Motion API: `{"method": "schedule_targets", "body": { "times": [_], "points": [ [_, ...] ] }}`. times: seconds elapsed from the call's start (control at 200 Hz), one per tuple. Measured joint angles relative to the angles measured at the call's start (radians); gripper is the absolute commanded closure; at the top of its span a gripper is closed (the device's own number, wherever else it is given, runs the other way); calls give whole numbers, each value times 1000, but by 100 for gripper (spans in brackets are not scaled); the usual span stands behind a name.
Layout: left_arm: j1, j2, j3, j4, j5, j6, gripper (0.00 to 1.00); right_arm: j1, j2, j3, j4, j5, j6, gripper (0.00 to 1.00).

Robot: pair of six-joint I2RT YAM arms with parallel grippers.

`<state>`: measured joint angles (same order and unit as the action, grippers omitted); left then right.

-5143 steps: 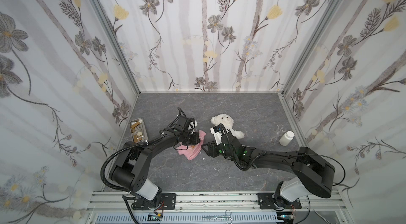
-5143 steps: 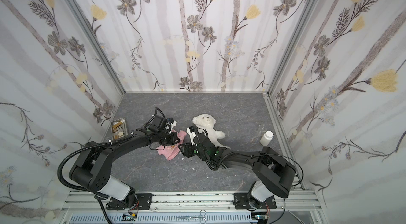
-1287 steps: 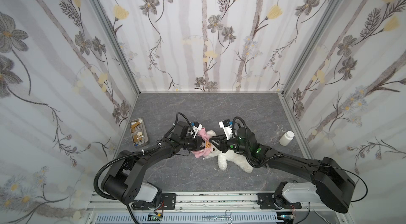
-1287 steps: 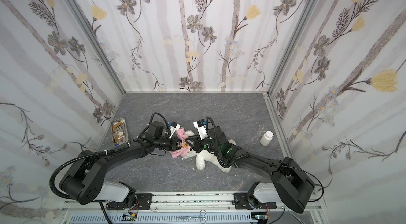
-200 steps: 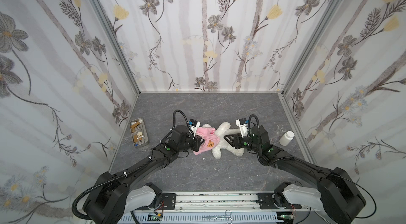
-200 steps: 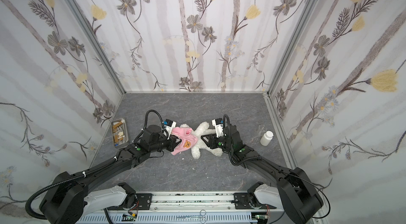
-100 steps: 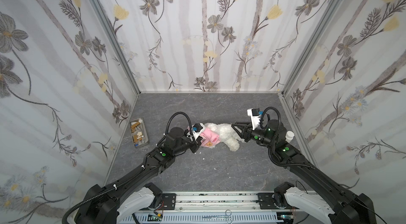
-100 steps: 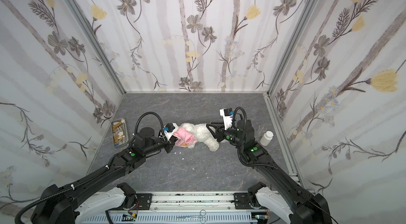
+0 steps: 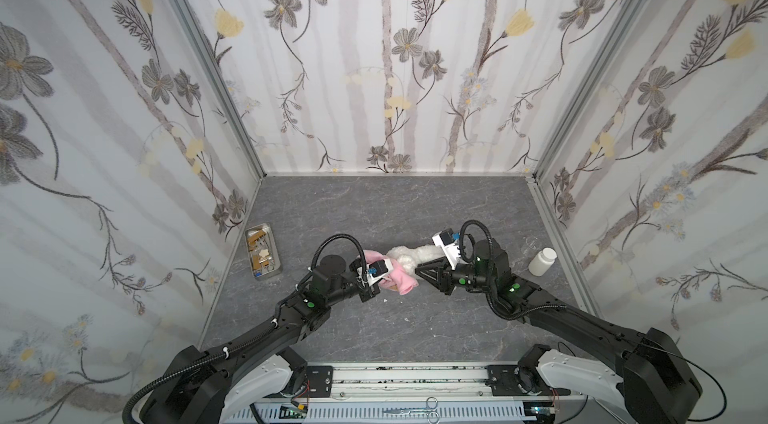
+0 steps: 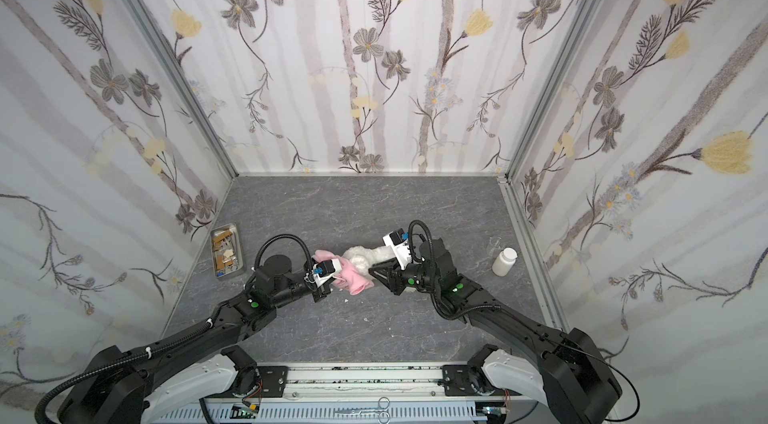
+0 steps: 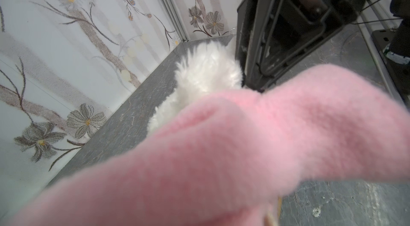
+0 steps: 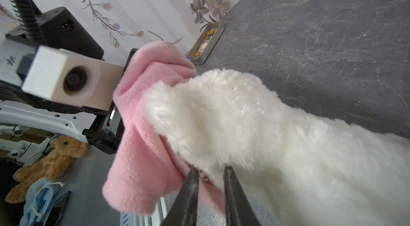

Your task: Dress the teddy bear

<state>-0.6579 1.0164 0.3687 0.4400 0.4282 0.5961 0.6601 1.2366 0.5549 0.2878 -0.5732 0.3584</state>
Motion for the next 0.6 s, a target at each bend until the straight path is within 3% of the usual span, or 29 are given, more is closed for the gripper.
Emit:
{"method": "schedule_targets", "body": {
  "times": [0.105,0.175,0.435,0.6],
  "points": [
    [-28,0,-4,5,-44,106,100,-34,-79,-3,13,28,-4,62],
    [-45,9,3,10,-81,184,100,-47,-100,8,30,57,-1,61],
    [-96,109,42,90,-197,463,100,0,160,219,-13,90,79,76],
    [-101,108,41,168,-255,555,100,19,179,224,-45,54,98,82]
  ]
}}
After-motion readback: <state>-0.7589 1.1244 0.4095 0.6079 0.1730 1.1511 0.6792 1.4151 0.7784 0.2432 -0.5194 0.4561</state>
